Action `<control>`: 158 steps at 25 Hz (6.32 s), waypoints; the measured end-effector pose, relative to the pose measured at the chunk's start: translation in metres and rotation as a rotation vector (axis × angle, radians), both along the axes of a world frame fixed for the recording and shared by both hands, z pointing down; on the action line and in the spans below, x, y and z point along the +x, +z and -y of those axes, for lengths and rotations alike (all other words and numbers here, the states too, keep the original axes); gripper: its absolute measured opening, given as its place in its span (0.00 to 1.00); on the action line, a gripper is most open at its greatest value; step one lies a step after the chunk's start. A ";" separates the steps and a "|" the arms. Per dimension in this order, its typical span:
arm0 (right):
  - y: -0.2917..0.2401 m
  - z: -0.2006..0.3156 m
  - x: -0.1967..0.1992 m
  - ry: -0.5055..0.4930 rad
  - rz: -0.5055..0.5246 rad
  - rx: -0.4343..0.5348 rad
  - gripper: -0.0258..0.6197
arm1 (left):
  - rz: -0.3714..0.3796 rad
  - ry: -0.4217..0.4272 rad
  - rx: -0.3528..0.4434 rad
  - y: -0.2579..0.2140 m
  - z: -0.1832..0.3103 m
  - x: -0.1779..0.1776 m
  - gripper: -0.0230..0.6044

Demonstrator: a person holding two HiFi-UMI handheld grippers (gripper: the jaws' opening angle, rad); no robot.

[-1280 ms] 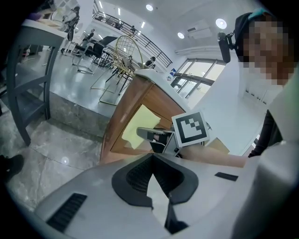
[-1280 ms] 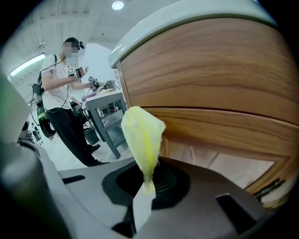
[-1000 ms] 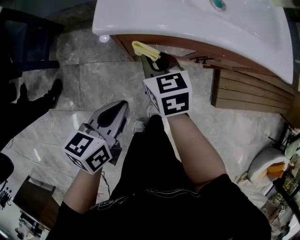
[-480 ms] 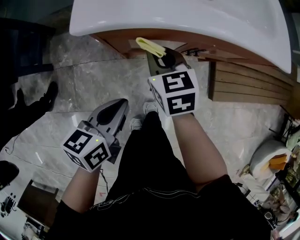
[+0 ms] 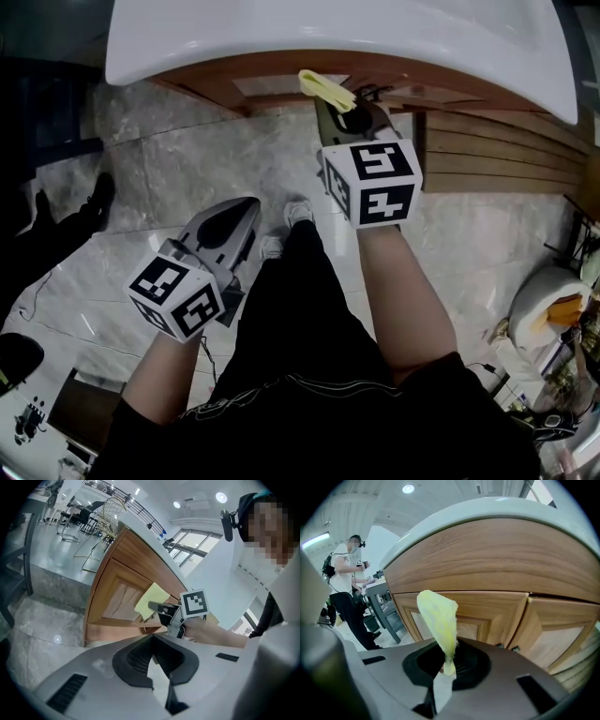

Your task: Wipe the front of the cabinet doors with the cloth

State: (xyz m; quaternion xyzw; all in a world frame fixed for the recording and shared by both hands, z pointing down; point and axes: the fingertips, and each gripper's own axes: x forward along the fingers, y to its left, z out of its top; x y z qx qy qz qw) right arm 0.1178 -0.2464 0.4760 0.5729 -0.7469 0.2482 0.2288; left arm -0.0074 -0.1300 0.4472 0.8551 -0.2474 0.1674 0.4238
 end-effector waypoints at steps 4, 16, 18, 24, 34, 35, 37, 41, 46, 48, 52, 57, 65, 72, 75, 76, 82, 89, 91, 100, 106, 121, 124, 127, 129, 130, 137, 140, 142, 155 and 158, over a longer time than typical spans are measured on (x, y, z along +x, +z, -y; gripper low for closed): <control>-0.001 -0.006 0.021 0.040 0.000 0.001 0.10 | 0.000 0.025 0.005 -0.001 -0.002 0.012 0.05; 0.000 -0.023 0.076 0.167 0.056 0.005 0.10 | 0.010 0.094 0.003 0.001 -0.012 0.039 0.05; 0.001 -0.026 0.084 0.180 0.059 0.002 0.10 | 0.009 0.098 0.000 0.001 -0.013 0.041 0.05; 0.009 -0.032 0.107 0.225 0.050 -0.002 0.10 | 0.016 0.107 -0.012 0.012 -0.016 0.044 0.05; -0.002 -0.048 0.109 0.208 0.014 0.023 0.10 | 0.024 0.060 -0.020 0.018 -0.011 0.028 0.05; -0.003 -0.049 0.105 0.193 0.010 0.025 0.10 | 0.026 0.048 -0.023 0.020 -0.010 0.024 0.05; -0.004 -0.049 0.093 0.161 0.016 0.023 0.10 | 0.029 0.019 -0.031 0.024 -0.008 0.014 0.05; 0.007 -0.053 0.059 0.085 0.036 -0.008 0.10 | 0.032 -0.028 -0.041 0.027 -0.007 -0.003 0.05; 0.026 -0.052 0.008 -0.028 0.068 -0.034 0.10 | 0.031 -0.082 -0.050 0.031 -0.005 -0.019 0.05; 0.035 -0.052 -0.015 -0.078 0.068 -0.050 0.10 | 0.030 -0.099 -0.053 0.031 -0.004 -0.027 0.05; 0.048 -0.046 -0.063 -0.192 0.072 -0.062 0.10 | 0.031 -0.164 -0.068 0.034 -0.002 -0.045 0.05; 0.059 -0.030 -0.112 -0.275 0.050 -0.003 0.10 | 0.032 -0.221 -0.082 0.043 0.000 -0.076 0.05; 0.064 0.001 -0.158 -0.358 0.026 0.026 0.10 | 0.028 -0.336 -0.109 0.050 0.000 -0.113 0.05; 0.073 0.025 -0.165 -0.339 -0.002 0.046 0.10 | 0.020 -0.361 -0.131 0.059 -0.005 -0.114 0.05; 0.074 0.030 -0.163 -0.320 0.000 0.045 0.10 | 0.023 -0.354 -0.138 0.063 -0.007 -0.111 0.05; 0.075 0.030 -0.163 -0.317 0.001 0.044 0.10 | 0.023 -0.350 -0.141 0.063 -0.007 -0.109 0.05; 0.077 0.030 -0.148 -0.269 0.004 0.049 0.10 | 0.023 -0.270 -0.138 0.064 -0.012 -0.083 0.05; 0.081 0.025 -0.117 -0.191 0.004 0.049 0.10 | 0.032 -0.193 -0.142 0.070 -0.012 -0.063 0.05; 0.082 0.024 -0.106 -0.170 -0.001 0.048 0.10 | 0.029 -0.173 -0.142 0.070 -0.011 -0.055 0.05; 0.088 0.013 -0.066 -0.084 -0.027 0.039 0.10 | 0.028 -0.065 -0.137 0.066 -0.019 -0.027 0.05; 0.090 0.006 -0.028 0.007 -0.039 0.033 0.10 | 0.035 -0.005 -0.148 0.070 -0.027 -0.011 0.05; 0.087 -0.019 0.050 0.221 -0.054 0.034 0.10 | 0.010 0.109 -0.131 0.062 -0.032 0.031 0.05; 0.088 -0.025 0.057 0.251 -0.056 0.037 0.10 | 0.016 0.118 -0.128 0.063 -0.033 0.034 0.05; 0.090 -0.031 0.065 0.273 -0.063 0.035 0.10 | 0.018 0.119 -0.132 0.066 -0.034 0.034 0.05; 0.092 -0.035 0.069 0.288 -0.059 0.030 0.10 | 0.018 0.112 -0.138 0.067 -0.035 0.032 0.05; 0.092 -0.037 0.070 0.292 -0.059 0.030 0.10 | 0.018 0.106 -0.141 0.068 -0.035 0.031 0.05; 0.103 -0.044 0.044 0.221 -0.043 0.005 0.10 | 0.021 0.055 -0.146 0.071 -0.033 0.020 0.05; 0.109 -0.043 0.018 0.156 -0.035 -0.013 0.10 | 0.021 0.023 -0.151 0.072 -0.031 0.009 0.05; 0.112 -0.041 -0.001 0.113 -0.031 -0.020 0.10 | 0.024 -0.004 -0.146 0.072 -0.028 -0.001 0.05; 0.140 -0.019 -0.111 -0.169 -0.066 -0.052 0.10 | 0.037 -0.259 -0.157 0.085 -0.012 -0.086 0.05; 0.144 -0.011 -0.129 -0.202 -0.066 -0.044 0.10 | 0.037 -0.314 -0.162 0.090 -0.011 -0.105 0.05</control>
